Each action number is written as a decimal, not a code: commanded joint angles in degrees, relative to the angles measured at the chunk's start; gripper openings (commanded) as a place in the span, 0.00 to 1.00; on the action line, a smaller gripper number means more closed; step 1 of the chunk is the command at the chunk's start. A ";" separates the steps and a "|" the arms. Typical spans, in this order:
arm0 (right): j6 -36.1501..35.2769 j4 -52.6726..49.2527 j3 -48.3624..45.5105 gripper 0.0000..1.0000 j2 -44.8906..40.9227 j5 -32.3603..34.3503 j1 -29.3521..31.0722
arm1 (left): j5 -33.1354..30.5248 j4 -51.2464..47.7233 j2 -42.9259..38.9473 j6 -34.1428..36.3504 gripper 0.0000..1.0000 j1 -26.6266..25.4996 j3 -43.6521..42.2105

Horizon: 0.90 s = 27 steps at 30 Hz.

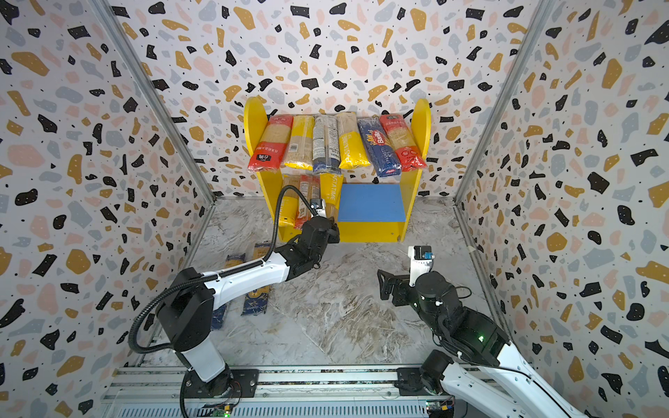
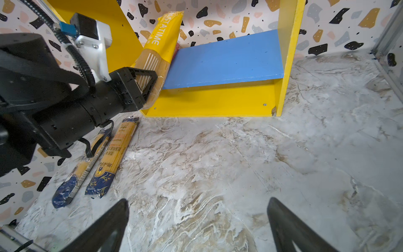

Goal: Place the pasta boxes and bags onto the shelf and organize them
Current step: 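Set the PASTATIME pack beside the red-topped pack and open the left gripper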

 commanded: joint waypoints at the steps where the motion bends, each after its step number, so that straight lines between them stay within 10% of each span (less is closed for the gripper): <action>1: -1.33 -1.39 2.47 0.99 0.82 2.18 -0.35 | 0.58 12.10 0.00 0.19 0.00 1.88 5.57; 27: -5.35 3.57 6.22 0.99 8.50 -7.32 -10.88 | 7.87 10.00 12.21 -3.11 0.00 8.07 17.62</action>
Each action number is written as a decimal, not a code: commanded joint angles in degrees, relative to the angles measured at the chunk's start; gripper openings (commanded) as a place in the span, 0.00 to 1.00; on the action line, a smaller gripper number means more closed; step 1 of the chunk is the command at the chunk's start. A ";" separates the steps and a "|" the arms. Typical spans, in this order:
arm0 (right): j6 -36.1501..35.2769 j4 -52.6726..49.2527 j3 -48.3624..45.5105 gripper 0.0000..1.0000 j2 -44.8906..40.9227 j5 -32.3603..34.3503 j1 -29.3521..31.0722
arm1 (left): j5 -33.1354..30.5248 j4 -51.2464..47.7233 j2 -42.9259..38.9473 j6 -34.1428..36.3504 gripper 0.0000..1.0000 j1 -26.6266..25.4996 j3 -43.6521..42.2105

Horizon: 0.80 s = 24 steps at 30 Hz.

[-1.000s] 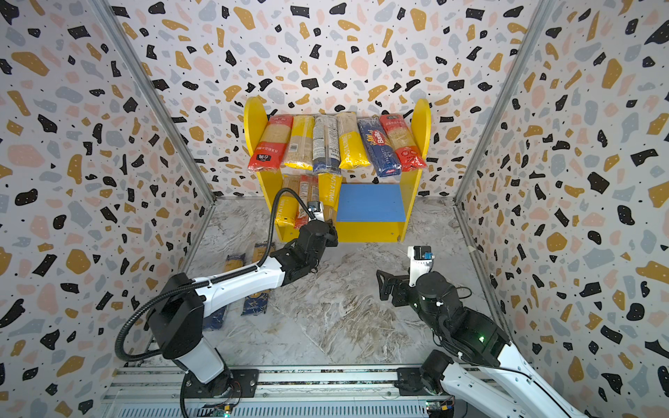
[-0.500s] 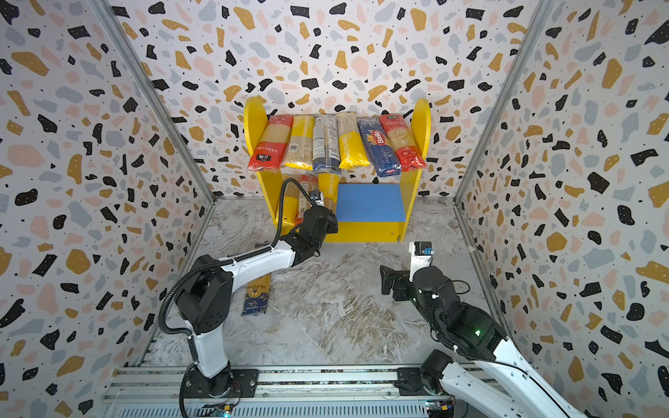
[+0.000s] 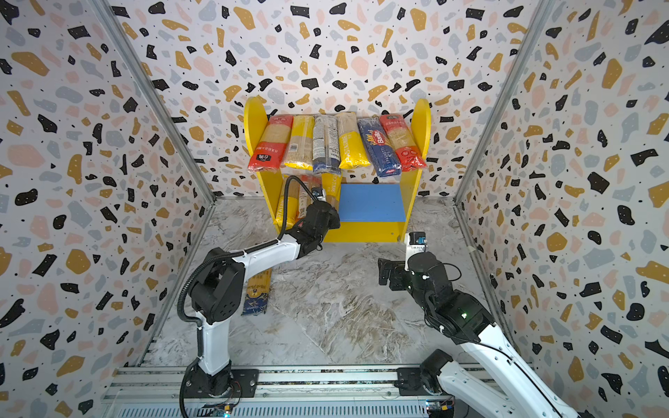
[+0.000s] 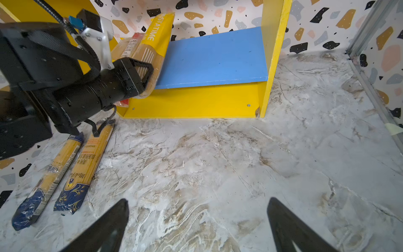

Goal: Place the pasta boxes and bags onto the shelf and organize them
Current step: 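Set the PASTATIME pack beside the red-topped pack and open the left gripper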

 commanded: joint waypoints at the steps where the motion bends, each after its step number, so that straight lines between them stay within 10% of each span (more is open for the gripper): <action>1: -1.21 1.50 2.61 0.99 0.05 -2.59 -1.47 | -1.28 10.36 -1.71 -0.91 0.00 0.93 4.87; 11: -1.51 2.15 2.21 0.99 0.72 -5.80 -4.12 | -3.18 10.05 -3.03 -2.80 0.00 1.77 1.88; 17: -1.42 2.26 1.84 0.99 0.34 -6.65 -4.92 | -0.56 8.72 -2.69 -4.21 0.58 2.16 2.60; 24: -1.50 2.12 1.86 0.99 -0.25 -7.00 -5.45 | 2.74 5.43 -3.56 -5.58 0.72 2.09 3.65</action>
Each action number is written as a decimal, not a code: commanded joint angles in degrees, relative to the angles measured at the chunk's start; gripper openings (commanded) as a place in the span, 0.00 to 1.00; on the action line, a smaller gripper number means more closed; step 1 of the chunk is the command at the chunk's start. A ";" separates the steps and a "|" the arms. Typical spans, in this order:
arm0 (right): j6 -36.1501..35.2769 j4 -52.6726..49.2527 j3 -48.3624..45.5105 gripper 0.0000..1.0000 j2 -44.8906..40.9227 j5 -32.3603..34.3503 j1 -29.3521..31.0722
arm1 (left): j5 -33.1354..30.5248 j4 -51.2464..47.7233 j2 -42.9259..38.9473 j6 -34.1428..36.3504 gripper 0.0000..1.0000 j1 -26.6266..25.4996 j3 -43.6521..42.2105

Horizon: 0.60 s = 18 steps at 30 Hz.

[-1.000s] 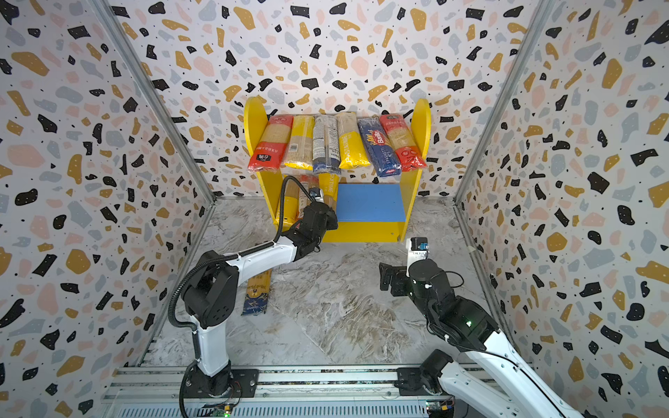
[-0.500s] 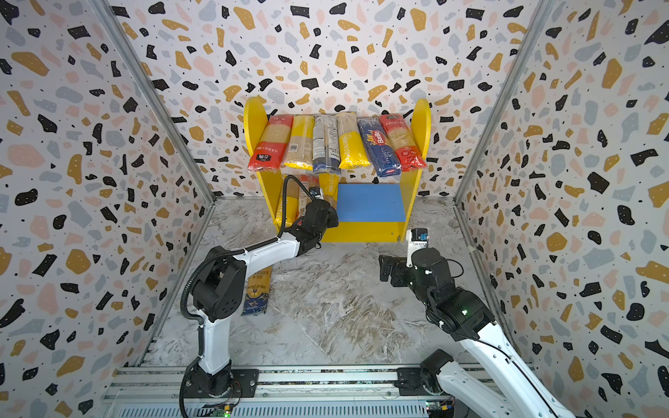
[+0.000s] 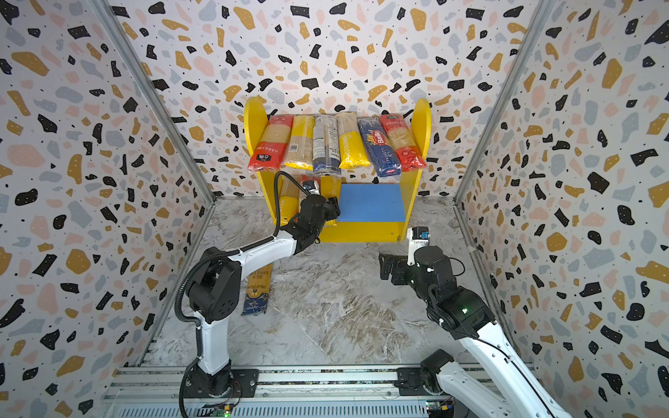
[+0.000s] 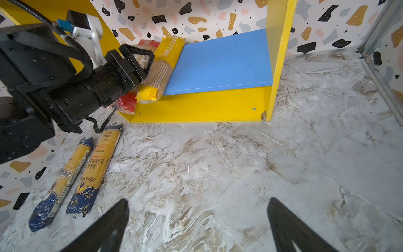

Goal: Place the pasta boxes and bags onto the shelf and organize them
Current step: 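Set the PASTATIME pack beside the red-topped pack and open the left gripper, then withdraw the left gripper and lower it over the blue-ended Molí Pasta pack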

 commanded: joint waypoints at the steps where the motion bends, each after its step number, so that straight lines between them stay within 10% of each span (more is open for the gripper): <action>1: -0.46 0.54 1.23 0.99 -0.94 -0.68 -0.23 | 2.12 1.93 -2.85 -1.10 0.73 0.37 1.88; 18: 1.84 -0.21 -0.88 0.99 -2.61 -5.68 -0.31 | 0.95 -3.40 -24.50 -2.52 0.80 -5.13 -22.15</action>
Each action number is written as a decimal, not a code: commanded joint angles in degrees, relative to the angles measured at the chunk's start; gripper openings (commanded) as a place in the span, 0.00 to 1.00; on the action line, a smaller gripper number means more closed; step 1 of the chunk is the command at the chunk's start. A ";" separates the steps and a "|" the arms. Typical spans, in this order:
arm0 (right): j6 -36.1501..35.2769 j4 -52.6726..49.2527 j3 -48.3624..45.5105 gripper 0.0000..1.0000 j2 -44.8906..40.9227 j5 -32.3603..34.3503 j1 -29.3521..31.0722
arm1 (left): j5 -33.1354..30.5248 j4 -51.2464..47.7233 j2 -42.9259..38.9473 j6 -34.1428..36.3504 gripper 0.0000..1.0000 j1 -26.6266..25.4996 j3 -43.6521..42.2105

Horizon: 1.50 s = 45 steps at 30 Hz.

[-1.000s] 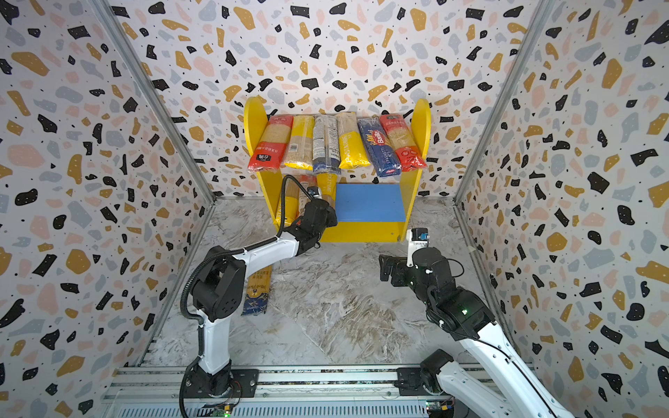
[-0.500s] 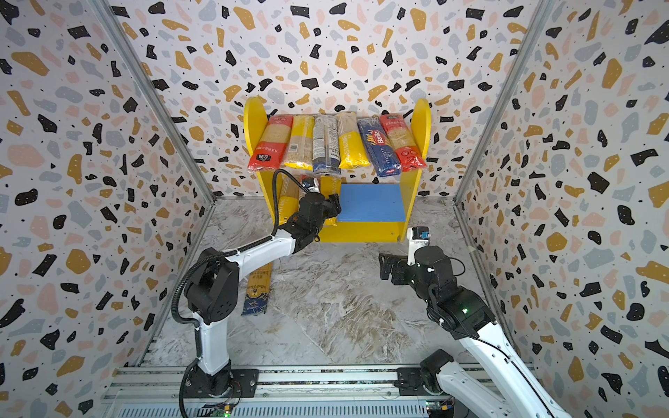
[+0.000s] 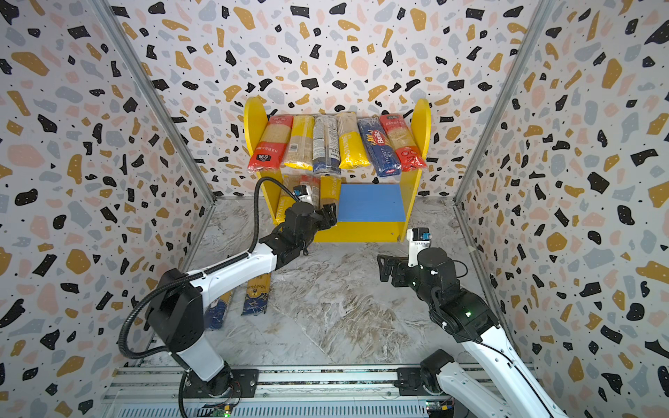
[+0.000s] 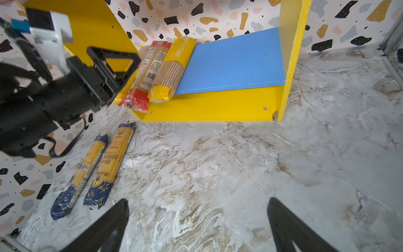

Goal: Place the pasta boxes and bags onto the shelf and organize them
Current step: 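Withdraw the left gripper and lower it over the blue-ended Molí Pasta pack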

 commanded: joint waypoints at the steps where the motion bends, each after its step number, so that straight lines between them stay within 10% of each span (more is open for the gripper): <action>1: 1.40 -0.36 -1.09 0.99 -0.93 -2.14 -0.13 | -1.68 -0.09 -6.85 -0.81 0.80 -1.39 -6.96; 11: 5.94 2.41 -4.69 0.99 -1.59 -5.47 2.54 | -13.03 -18.56 -34.93 0.48 0.92 -2.26 -26.56; 26: 9.30 7.96 1.50 0.99 16.68 5.35 27.76 | -20.57 -16.26 -55.87 -10.70 0.99 -1.86 -54.06; 45: 8.90 12.39 -1.88 0.99 15.03 -0.49 22.77 | -13.94 -9.52 -39.16 -10.57 0.99 9.32 -56.01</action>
